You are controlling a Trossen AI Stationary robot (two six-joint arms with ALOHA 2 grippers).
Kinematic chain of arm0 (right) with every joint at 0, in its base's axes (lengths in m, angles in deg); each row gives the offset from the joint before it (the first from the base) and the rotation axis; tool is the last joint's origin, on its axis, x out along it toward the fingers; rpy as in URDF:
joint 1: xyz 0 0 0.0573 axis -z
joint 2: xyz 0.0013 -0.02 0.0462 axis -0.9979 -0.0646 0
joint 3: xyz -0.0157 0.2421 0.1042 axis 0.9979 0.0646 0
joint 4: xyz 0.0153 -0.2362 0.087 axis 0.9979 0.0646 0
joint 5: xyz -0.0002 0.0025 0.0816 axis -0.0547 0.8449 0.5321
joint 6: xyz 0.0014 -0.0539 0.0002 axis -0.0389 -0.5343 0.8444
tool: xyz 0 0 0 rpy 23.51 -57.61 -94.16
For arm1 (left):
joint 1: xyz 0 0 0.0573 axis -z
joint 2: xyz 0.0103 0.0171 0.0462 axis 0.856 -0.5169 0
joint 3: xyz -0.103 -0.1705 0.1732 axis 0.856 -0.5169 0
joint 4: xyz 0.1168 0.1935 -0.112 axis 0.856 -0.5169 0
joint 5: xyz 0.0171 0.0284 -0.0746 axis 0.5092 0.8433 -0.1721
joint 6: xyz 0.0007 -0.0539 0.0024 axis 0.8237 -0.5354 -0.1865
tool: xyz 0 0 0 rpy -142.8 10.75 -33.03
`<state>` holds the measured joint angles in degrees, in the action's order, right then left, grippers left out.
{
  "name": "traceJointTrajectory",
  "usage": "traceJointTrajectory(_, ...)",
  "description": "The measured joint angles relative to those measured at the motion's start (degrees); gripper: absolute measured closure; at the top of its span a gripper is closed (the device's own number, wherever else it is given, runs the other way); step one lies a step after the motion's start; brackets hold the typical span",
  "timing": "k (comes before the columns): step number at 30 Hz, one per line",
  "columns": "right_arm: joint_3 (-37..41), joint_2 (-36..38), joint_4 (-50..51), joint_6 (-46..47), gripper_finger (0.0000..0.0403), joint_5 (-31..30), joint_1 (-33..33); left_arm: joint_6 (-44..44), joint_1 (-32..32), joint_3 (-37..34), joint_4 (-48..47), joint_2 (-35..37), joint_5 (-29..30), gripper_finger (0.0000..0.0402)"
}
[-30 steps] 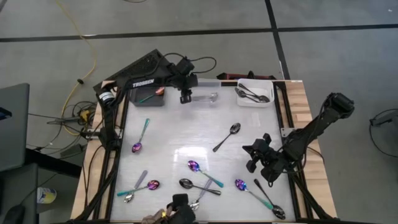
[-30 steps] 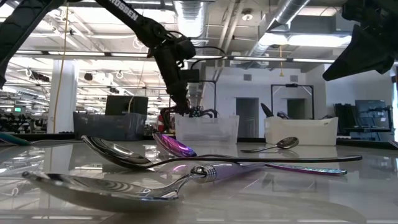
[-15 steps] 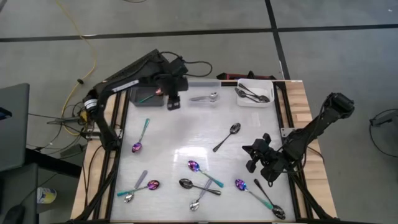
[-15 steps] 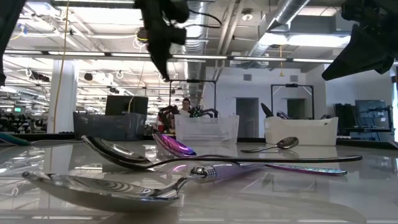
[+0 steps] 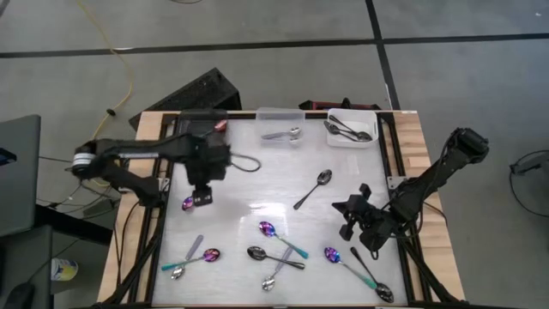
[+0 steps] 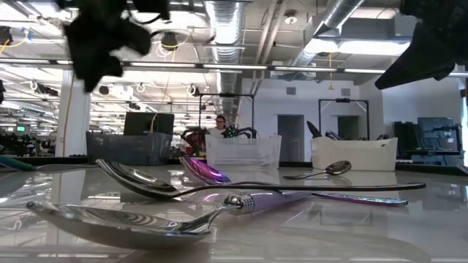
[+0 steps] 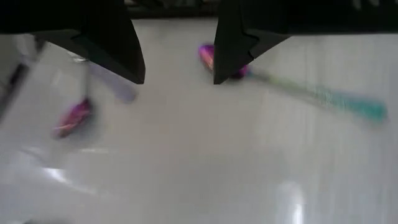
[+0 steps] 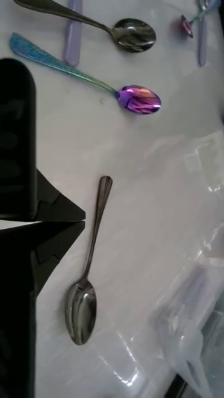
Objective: Sort silverware by color (type)
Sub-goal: Put the blue spoon into the black bin
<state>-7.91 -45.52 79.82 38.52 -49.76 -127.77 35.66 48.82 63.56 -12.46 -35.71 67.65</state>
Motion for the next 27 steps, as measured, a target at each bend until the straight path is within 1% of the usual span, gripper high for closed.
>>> traceJointTrajectory(3,0.0,0.0,-0.8,-2.6,0.0378,0.0,0.1,-12.8,0.3,-8.2,5.7,4.0,6.6,0.0228)
traceJointTrajectory(6,0.0,0.0,-1.1,-3.4,0.0378,0.0,0.6,-21.7,-1.8,-15.5,11.2,6.1,7.4,0.0228)
traceJointTrajectory(9,0.0,0.0,-1.1,-3.4,0.0378,0.0,1.2,-26.2,-4.6,-20.7,15.2,6.4,7.2,0.0228)
traceJointTrajectory(13,0.0,0.0,-1.1,-3.4,0.0378,0.0,1.1,-28.1,-8.6,-26.0,17.4,6.4,8.5,0.0228)
traceJointTrajectory(17,0.0,0.0,-1.0,-3.6,0.0378,0.0,1.1,-28.4,-11.3,-29.4,18.7,6.4,10.7,0.0228)
traceJointTrajectory(21,0.0,0.0,-1.1,-4.7,0.0378,0.0,1.2,-27.9,-11.9,-32.3,22.7,6.4,9.2,0.0228)
traceJointTrajectory(27,0.0,0.0,-1.1,-4.8,0.0378,0.0,1.2,-29.1,-11.9,-35.4,24.2,6.6,8.9,0.0229)
